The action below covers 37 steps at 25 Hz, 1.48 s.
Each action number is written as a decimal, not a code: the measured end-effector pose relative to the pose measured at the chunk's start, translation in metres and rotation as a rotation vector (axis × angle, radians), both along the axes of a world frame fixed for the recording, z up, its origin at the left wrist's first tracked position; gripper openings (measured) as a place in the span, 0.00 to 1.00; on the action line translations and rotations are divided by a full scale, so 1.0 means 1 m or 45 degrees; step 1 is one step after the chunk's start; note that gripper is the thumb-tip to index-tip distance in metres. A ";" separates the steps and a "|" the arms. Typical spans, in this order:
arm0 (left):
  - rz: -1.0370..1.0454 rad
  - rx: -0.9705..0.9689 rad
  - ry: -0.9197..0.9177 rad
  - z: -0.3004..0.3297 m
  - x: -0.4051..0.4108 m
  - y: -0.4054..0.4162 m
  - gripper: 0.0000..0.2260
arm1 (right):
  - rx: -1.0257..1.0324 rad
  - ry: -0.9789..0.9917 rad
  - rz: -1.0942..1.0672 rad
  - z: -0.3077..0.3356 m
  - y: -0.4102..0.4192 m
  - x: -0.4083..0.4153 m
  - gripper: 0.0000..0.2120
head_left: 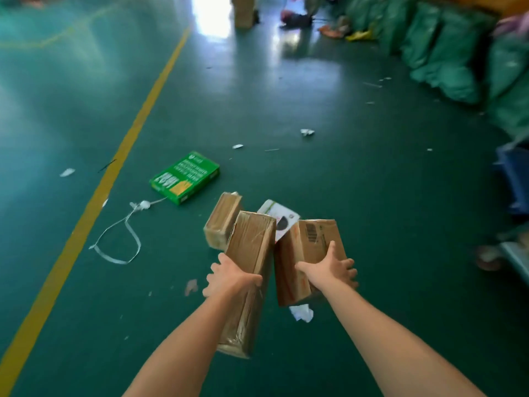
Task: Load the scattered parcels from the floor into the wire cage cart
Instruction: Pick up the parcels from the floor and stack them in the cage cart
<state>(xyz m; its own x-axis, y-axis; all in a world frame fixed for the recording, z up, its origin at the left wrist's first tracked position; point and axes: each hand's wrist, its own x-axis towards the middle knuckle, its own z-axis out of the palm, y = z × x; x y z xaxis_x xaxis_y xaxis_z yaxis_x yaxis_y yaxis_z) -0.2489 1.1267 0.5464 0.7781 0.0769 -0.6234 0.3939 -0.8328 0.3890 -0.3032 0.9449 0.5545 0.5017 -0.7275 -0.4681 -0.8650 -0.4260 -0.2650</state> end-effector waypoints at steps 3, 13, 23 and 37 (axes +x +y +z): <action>-0.173 -0.014 -0.092 0.026 -0.024 -0.097 0.52 | -0.018 -0.067 -0.186 0.029 -0.081 -0.049 0.53; -0.658 -0.183 -0.203 0.056 -0.163 -0.411 0.53 | -0.047 -0.177 -0.785 0.062 -0.336 -0.249 0.53; -1.174 -0.409 -0.118 0.064 -0.245 -0.719 0.52 | -0.194 -0.226 -1.332 0.082 -0.560 -0.371 0.52; -1.568 -0.445 -0.134 0.068 -0.401 -1.037 0.54 | -0.161 -0.329 -1.758 0.078 -0.807 -0.531 0.52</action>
<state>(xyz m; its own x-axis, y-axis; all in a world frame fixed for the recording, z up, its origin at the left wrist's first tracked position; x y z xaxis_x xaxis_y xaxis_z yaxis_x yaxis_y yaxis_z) -0.6501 0.0897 0.6141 0.2653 -0.8790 -0.3962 -0.6051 -0.4717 0.6414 -0.8342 0.1380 0.6329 -0.5792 -0.7268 -0.3692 -0.5335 0.6804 -0.5024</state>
